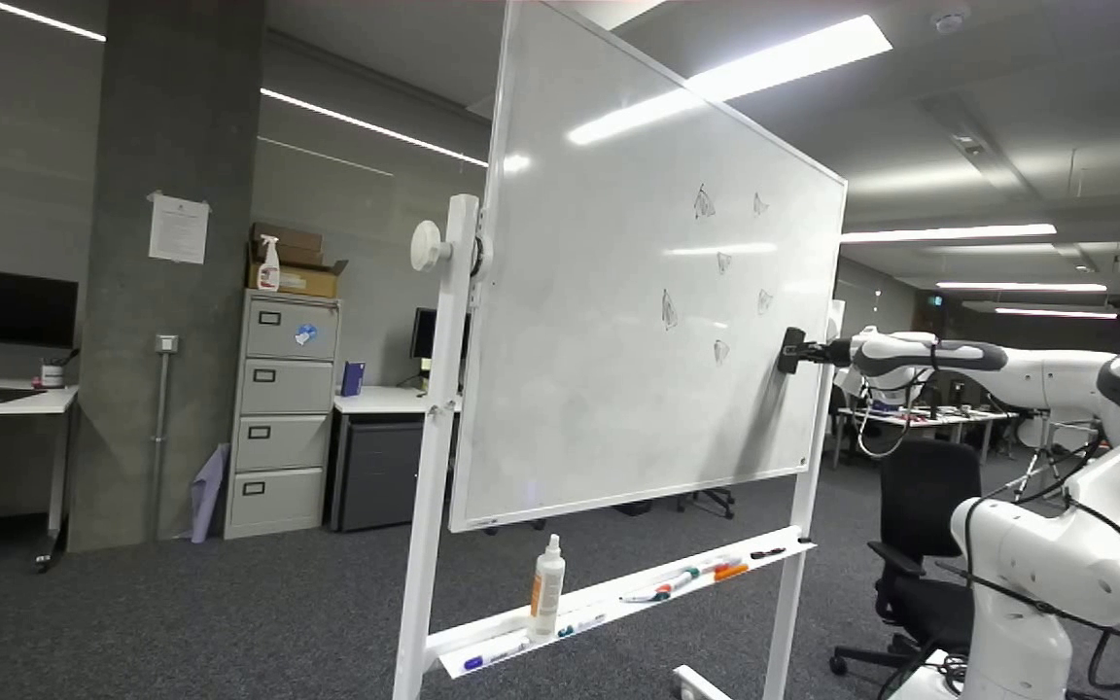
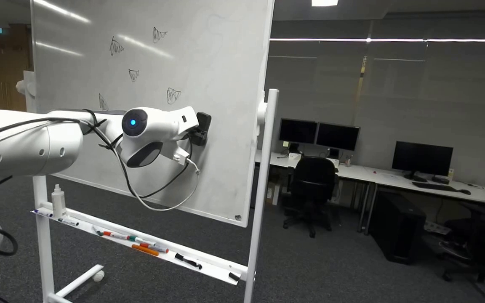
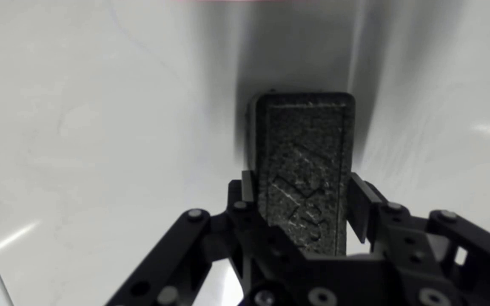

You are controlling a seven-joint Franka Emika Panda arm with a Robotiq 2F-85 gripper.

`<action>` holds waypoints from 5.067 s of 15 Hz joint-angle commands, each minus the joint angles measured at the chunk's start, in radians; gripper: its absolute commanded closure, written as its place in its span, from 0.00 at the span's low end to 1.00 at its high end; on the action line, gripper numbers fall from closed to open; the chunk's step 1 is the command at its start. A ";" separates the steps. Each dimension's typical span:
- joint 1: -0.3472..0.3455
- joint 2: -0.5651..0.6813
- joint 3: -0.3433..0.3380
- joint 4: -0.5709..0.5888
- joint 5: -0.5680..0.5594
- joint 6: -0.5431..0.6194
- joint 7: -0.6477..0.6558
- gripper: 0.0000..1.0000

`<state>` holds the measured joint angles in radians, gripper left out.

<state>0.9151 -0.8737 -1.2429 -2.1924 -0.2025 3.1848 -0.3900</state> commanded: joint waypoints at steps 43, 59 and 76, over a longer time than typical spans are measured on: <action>-0.837 0.044 1.026 -0.427 0.244 -0.286 0.321 0.70; -0.827 0.064 1.022 -0.420 0.246 -0.274 0.299 0.45; -0.755 0.086 0.974 -0.391 0.244 -0.286 0.221 0.70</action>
<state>0.1101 -0.8041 -0.2404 -2.6133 0.0246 2.9136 -0.1049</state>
